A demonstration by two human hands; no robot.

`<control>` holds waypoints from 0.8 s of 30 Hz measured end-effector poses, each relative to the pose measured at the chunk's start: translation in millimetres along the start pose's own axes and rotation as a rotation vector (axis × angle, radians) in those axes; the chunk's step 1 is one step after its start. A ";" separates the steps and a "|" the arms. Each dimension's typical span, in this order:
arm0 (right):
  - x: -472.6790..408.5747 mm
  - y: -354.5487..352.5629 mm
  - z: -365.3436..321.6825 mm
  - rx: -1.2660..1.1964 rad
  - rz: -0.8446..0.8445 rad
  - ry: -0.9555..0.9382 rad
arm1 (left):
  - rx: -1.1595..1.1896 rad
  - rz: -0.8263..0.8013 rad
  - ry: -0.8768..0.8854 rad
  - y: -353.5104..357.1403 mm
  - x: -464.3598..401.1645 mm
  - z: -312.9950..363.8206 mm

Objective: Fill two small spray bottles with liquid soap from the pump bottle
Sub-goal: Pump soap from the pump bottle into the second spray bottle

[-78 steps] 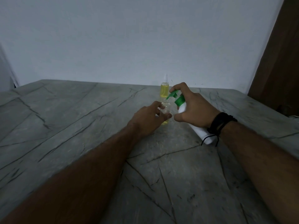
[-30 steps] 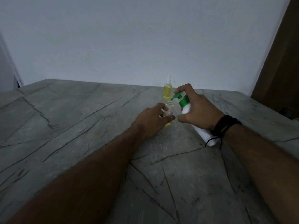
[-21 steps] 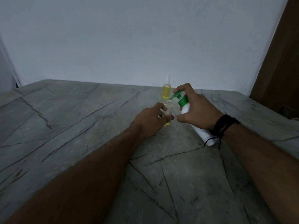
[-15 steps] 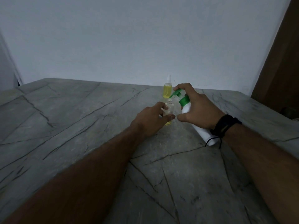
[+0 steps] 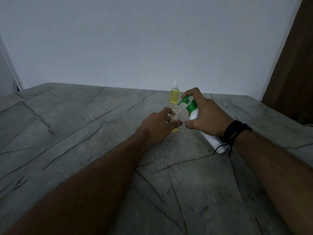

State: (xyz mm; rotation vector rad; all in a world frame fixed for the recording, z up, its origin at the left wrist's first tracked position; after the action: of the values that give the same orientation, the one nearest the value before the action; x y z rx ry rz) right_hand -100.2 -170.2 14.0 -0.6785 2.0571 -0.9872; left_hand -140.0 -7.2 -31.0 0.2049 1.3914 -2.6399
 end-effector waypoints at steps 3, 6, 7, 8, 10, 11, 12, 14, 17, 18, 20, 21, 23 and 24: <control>-0.1 0.2 0.5 0.001 0.000 0.007 | 0.002 -0.006 -0.003 -0.3 -0.1 0.4; -0.1 0.4 0.5 0.002 0.001 0.001 | 0.006 -0.011 -0.003 -0.5 -0.5 -0.2; 0.0 0.4 0.6 0.001 0.003 0.002 | 0.005 -0.015 -0.004 -0.6 -0.3 -0.1; 0.0 0.2 0.5 -0.001 0.005 0.004 | 0.004 -0.017 -0.005 -0.7 -0.3 -0.2; -0.2 0.1 0.1 -0.002 0.000 0.006 | 0.003 -0.013 -0.003 -0.8 0.1 0.6; -0.3 0.4 -0.2 -0.001 -0.003 0.007 | 0.002 -0.011 -0.001 -0.8 0.4 0.9; -0.3 0.6 -0.5 0.001 -0.003 0.009 | 0.001 -0.012 -0.003 -0.7 0.3 1.0; -0.2 0.5 -0.8 0.003 0.000 0.012 | -0.003 -0.011 -0.010 -0.6 0.3 0.7; 0.5 -0.2 -1.0 0.004 0.002 0.008 | -0.008 -0.008 -0.008 -0.7 0.4 0.5; 0.6 -0.3 -1.1 0.005 0.003 0.006 | -0.007 -0.008 -0.009 -0.7 0.3 0.5; 0.5 -0.5 -1.1 0.005 0.006 0.004 | -0.004 -0.008 -0.011 -0.4 0.5 1.3; 0.4 -0.4 -1.1 0.004 0.004 0.005 | -0.005 -0.007 -0.012 -0.4 0.6 1.9; 0.2 -0.3 -0.7 0.002 0.001 0.011 | -0.012 -0.011 -0.017 -0.3 0.1 2.3; 0.2 -0.4 -0.4 0.000 0.003 0.015 | -0.014 -0.015 -0.021 -0.3 -0.3 2.0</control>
State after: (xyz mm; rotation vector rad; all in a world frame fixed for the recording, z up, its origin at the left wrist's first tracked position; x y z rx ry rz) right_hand -100.6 -170.4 14.4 -0.6696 2.0704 -0.9928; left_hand -139.9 -8.7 -29.6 0.1651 1.4107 -2.6355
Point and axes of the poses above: each hand's wrist, its own x-axis away from the middle knuckle, its own y-axis out of the palm, z = x × y, the point moved 3 cm from there along -x, towards the middle knuckle, and after that the axes turned 8 degrees about -z, right-handed, at the moved point
